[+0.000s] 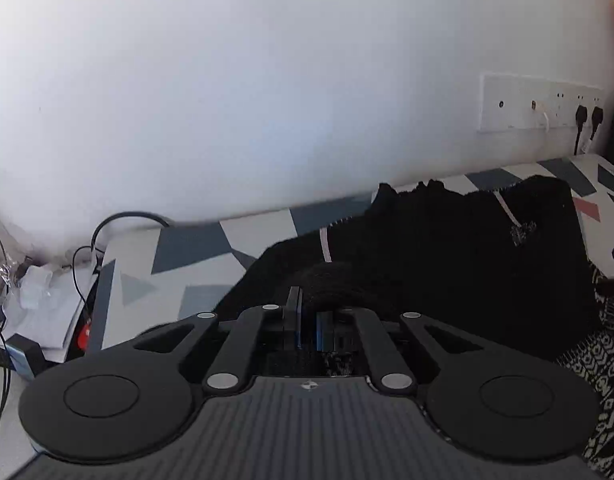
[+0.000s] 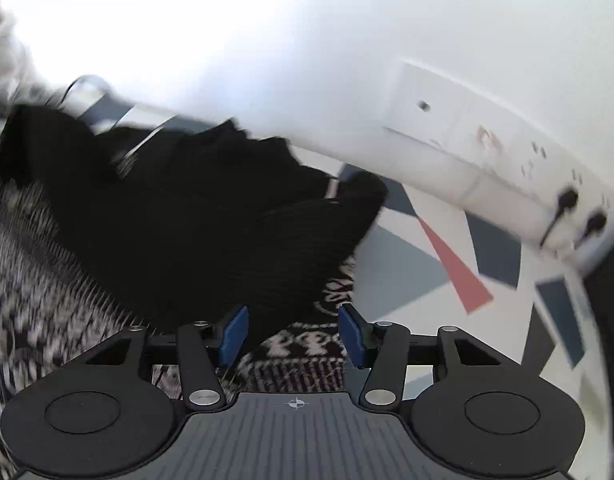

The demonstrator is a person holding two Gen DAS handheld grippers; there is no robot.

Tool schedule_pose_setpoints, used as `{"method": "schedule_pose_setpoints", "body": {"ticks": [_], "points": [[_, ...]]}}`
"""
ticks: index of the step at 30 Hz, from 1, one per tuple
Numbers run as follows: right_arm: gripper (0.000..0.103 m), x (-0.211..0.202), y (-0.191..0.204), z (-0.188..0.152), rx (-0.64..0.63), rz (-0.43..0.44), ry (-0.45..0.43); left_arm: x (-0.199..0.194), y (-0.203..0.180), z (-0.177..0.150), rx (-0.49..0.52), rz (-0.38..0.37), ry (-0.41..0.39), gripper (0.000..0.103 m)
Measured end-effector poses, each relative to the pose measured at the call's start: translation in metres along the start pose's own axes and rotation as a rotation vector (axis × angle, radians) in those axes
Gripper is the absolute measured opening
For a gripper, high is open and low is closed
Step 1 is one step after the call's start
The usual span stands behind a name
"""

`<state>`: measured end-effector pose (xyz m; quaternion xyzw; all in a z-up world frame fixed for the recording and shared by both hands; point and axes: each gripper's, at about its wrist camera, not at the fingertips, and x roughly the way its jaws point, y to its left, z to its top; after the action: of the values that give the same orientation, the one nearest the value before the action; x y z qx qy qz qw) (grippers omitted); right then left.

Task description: Fold clothes

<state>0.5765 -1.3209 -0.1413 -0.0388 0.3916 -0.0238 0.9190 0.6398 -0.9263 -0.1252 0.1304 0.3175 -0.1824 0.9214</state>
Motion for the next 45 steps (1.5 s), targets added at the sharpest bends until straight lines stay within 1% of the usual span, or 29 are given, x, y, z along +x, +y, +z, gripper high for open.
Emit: {"method": "schedule_pose_setpoints", "body": {"ticks": [4,7,9,10,11,12,13,15,16,17,19,20,22,23,24,25,26,27,28,31,32,34,36,37,38,41,43,44,45], "points": [[0.047,0.021,-0.036,0.019,0.213,0.008,-0.002,-0.002,-0.005,0.0,0.0,0.005,0.0,0.007],[0.047,0.041,-0.058,0.032,0.357,0.019,-0.009,-0.008,-0.008,0.01,0.015,0.004,-0.03,0.006],[0.046,0.057,-0.066,0.042,0.387,0.023,0.039,-0.012,-0.012,0.02,0.028,0.005,-0.066,0.006],[0.043,0.065,-0.07,0.047,0.402,0.025,0.063,-0.014,-0.015,0.025,0.035,0.003,-0.087,0.006],[0.016,0.072,-0.074,0.053,0.417,0.027,0.088,-0.016,-0.018,0.031,0.041,-0.001,-0.11,0.007],[0.01,0.08,-0.078,0.058,0.431,0.028,0.112,-0.018,-0.022,0.037,0.047,-0.006,-0.134,0.007],[0.01,0.087,-0.082,0.063,0.443,0.027,0.134,-0.019,-0.027,0.042,0.057,-0.013,-0.156,0.006],[0.009,0.09,-0.089,0.075,0.392,-0.049,0.133,-0.021,-0.036,0.053,0.078,-0.028,-0.201,0.006],[0.009,0.093,-0.096,0.079,0.395,-0.07,0.133,-0.02,-0.043,0.057,0.094,-0.032,-0.219,0.006],[0.009,0.096,-0.104,0.083,0.4,-0.09,0.134,-0.015,-0.048,0.058,0.108,-0.037,-0.215,0.007],[0.009,0.105,-0.12,0.083,0.45,-0.092,0.138,-0.006,-0.058,0.059,0.137,-0.048,-0.203,0.007],[0.012,0.107,-0.125,0.08,0.464,-0.108,0.129,-0.001,-0.063,0.06,0.151,-0.054,-0.196,0.007],[0.019,0.103,-0.132,0.074,0.483,-0.173,0.086,0.007,-0.068,0.059,0.164,-0.064,-0.178,0.007],[0.026,0.095,-0.135,0.07,0.488,-0.18,0.066,0.01,-0.068,0.058,0.16,-0.069,-0.167,0.007],[0.031,0.085,-0.136,0.065,0.487,-0.157,0.043,0.012,-0.066,0.057,0.156,-0.069,-0.163,0.007],[0.034,0.074,-0.136,0.059,0.468,-0.132,0.023,0.013,-0.064,0.056,0.153,-0.067,-0.161,0.007],[0.042,0.062,-0.135,0.053,0.447,-0.109,0.002,0.014,-0.062,0.056,0.145,-0.066,-0.158,0.007],[0.053,0.05,-0.131,0.046,0.407,-0.103,-0.022,0.016,-0.06,0.057,0.137,-0.065,-0.154,0.007],[0.056,0.036,-0.123,0.039,0.346,-0.097,-0.047,0.017,-0.059,0.058,0.134,-0.062,-0.153,0.007],[0.061,-0.001,-0.084,0.016,0.144,-0.055,-0.089,0.02,-0.059,0.061,0.139,-0.05,-0.16,0.007],[0.063,-0.006,-0.067,0.008,0.068,-0.036,-0.089,0.021,-0.06,0.062,0.142,-0.047,-0.164,0.007],[0.064,-0.017,-0.034,-0.008,-0.083,0.0,-0.09,0.02,-0.062,0.063,0.149,-0.045,-0.171,0.007],[0.063,-0.012,-0.009,-0.018,-0.182,-0.007,-0.064,0.02,-0.065,0.065,0.155,-0.044,-0.177,0.007],[0.063,-0.008,0.001,-0.021,-0.215,-0.013,-0.049,0.019,-0.066,0.066,0.156,-0.045,-0.179,0.007],[0.059,-0.001,0.007,-0.023,-0.23,-0.029,-0.034,0.018,-0.067,0.067,0.157,-0.045,-0.182,0.007],[0.049,0.017,0.012,-0.024,-0.248,-0.091,-0.003,0.015,-0.072,0.07,0.167,-0.047,-0.2,0.007],[0.046,0.02,0.006,-0.023,-0.235,-0.111,-0.003,0.011,-0.076,0.073,0.173,-0.049,-0.219,0.007],[0.034,0.021,0.004,-0.022,-0.227,-0.123,0.0,0.009,-0.077,0.074,0.175,-0.05,-0.229,0.007],[0.026,0.021,-0.001,-0.021,-0.212,-0.142,0.002,0.007,-0.079,0.076,0.176,-0.053,-0.24,0.007]]}}
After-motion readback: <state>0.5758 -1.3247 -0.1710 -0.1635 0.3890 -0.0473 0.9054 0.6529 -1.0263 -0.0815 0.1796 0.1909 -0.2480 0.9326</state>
